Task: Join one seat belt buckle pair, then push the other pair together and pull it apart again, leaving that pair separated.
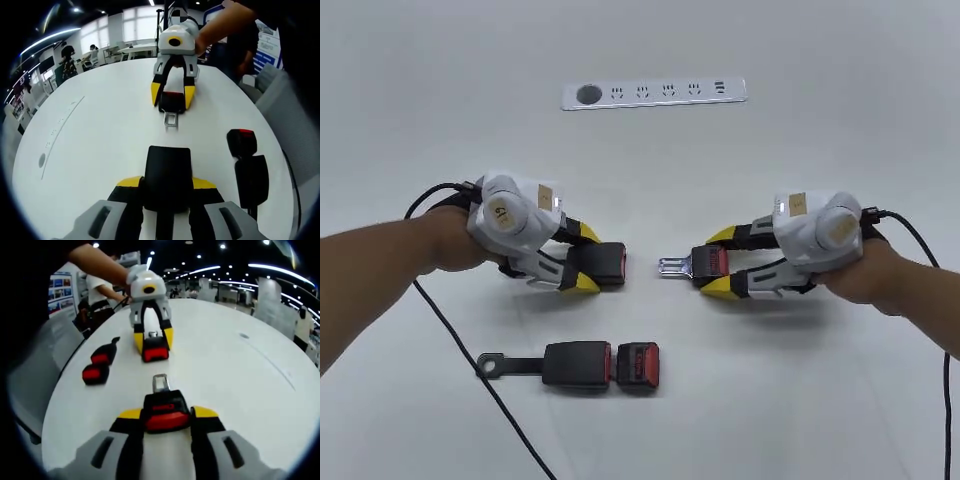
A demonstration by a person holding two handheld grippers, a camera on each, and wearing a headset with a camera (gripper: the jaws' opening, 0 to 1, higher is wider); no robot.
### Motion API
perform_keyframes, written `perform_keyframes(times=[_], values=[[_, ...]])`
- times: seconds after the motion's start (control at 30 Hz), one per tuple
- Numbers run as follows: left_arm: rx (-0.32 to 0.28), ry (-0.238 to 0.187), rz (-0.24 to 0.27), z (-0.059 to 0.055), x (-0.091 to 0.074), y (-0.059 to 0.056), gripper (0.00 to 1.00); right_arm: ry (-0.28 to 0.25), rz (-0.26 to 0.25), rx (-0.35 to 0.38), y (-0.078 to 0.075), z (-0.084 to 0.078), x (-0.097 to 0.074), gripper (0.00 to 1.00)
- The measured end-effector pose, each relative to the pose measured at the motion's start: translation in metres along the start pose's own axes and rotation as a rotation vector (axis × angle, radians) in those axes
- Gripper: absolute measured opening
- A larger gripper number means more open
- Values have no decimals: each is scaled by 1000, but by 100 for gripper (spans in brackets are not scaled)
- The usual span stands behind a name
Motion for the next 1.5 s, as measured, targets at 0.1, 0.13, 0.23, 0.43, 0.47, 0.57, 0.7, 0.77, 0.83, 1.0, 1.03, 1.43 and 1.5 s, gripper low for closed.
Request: perform_keyframes(times=[0.1, 0.13, 0.23, 0.43, 0.47, 0.57, 0.7, 0.77, 0.83, 1.0, 1.03, 1.43, 1.5], values=[[-1, -1, 0, 0, 0, 0, 36, 2, -4, 4, 0, -2, -4, 36], [-1, -1, 0, 0, 0, 0, 36, 2, -5, 4, 0, -3, -5, 36], [-2, -1, 0, 0, 0, 0, 36, 2, -8, 8, -1, -8, -10, 36], [-3, -3, 1, 0, 0, 0, 36, 6, -11, 12, -2, -11, -16, 36], [-4, -3, 1, 0, 0, 0, 36, 7, -10, 13, -2, -12, -17, 36], [-4, -2, 1, 0, 0, 0, 36, 12, -10, 13, -3, -13, -19, 36], [-5, -1, 1, 0, 0, 0, 36, 17, -12, 13, -4, -16, -23, 36], [-5, -1, 1, 0, 0, 0, 36, 19, -13, 15, -4, -18, -25, 36], [-5, 0, 1, 0, 0, 0, 36, 21, -14, 15, -4, -19, -27, 36], [-6, 1, 2, 0, 0, 0, 36, 24, -17, 23, -5, -22, -31, 37], [-6, 1, 2, 0, 0, 0, 36, 26, -18, 21, -5, -22, -31, 37], [8, 17, 3, 3, 1, 0, 36, 34, -19, 18, -5, -20, -30, 37], [6, 24, 4, 4, 1, 0, 36, 39, -19, 16, -5, -20, -30, 37]])
Point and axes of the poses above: the centre of the closed fingertips' face, and the gripper's own axes: x roughly forward along the fingers, y roughly to its left, z roughly out of its top, the point moved 9 cm from there along -x, roughly backward along the fingers, and after that the axes turned 4 degrees about -x, right-handed, at the moved point
